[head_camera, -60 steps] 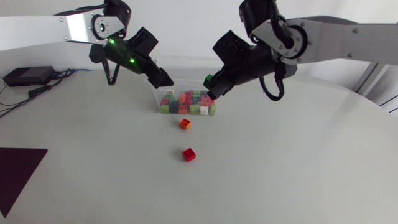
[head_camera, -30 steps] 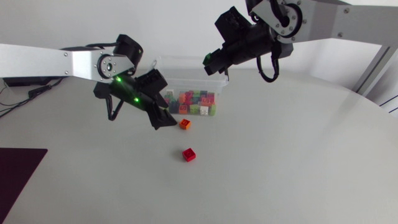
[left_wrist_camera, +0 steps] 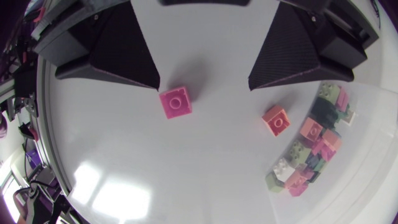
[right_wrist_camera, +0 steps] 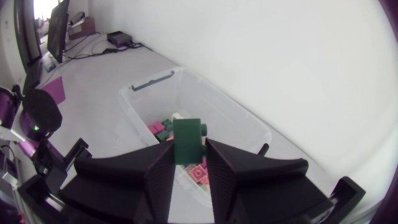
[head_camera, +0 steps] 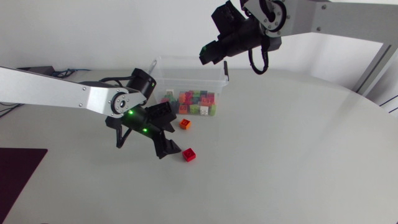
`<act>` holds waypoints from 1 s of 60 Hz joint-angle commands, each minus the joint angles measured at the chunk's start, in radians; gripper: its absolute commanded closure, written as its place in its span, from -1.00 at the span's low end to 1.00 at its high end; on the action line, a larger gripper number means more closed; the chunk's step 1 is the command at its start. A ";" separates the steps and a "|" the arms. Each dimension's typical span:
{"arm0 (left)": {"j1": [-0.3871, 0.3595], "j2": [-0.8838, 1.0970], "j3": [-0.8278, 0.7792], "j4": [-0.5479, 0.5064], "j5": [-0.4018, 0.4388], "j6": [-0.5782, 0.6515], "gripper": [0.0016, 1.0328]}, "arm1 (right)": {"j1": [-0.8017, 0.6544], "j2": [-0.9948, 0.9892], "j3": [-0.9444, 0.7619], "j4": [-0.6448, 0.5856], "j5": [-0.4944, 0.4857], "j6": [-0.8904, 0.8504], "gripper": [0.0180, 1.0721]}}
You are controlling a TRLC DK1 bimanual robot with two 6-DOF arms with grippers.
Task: Place the duplo bricks in the container
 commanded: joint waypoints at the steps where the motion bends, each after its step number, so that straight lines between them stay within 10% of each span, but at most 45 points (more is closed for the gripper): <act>1: -0.013 0.015 -0.016 0.016 -0.008 0.017 -0.92 | -0.004 0.032 0.046 -0.016 -0.005 0.021 0.75; 60: -0.042 0.044 0.014 0.017 -0.008 -0.013 -0.92 | -0.033 0.132 0.129 -0.023 -0.005 0.032 0.73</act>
